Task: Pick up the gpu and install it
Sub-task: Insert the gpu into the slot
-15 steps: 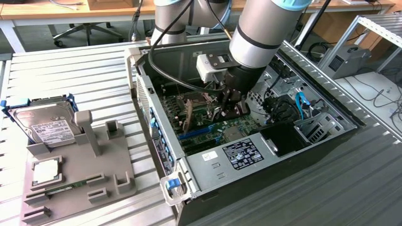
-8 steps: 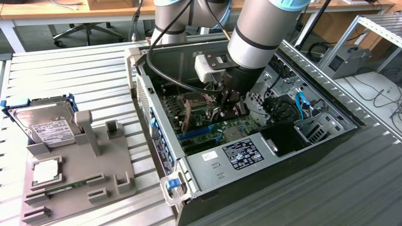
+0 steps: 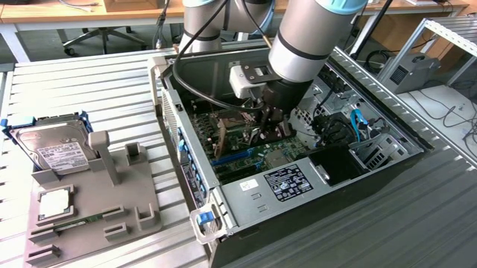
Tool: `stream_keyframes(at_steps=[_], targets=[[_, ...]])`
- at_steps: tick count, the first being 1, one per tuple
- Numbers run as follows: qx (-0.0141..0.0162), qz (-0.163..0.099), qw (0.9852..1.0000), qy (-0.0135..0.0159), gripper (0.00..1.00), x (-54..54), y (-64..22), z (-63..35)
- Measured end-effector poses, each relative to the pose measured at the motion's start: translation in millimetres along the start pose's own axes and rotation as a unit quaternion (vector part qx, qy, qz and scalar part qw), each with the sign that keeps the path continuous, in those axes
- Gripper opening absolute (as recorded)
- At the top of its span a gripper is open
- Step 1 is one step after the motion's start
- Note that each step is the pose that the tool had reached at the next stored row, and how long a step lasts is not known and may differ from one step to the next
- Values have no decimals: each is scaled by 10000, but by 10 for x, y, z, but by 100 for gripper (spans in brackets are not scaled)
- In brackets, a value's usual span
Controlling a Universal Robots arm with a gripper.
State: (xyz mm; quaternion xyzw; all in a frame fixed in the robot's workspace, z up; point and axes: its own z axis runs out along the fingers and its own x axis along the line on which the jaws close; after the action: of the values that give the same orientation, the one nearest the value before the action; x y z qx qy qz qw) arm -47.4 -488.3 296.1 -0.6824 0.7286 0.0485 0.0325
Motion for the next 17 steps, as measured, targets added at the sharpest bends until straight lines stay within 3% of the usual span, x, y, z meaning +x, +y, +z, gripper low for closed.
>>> stream_keyframes(at_steps=[17], targets=[[0,0,10000,0,29,5,27,30]])
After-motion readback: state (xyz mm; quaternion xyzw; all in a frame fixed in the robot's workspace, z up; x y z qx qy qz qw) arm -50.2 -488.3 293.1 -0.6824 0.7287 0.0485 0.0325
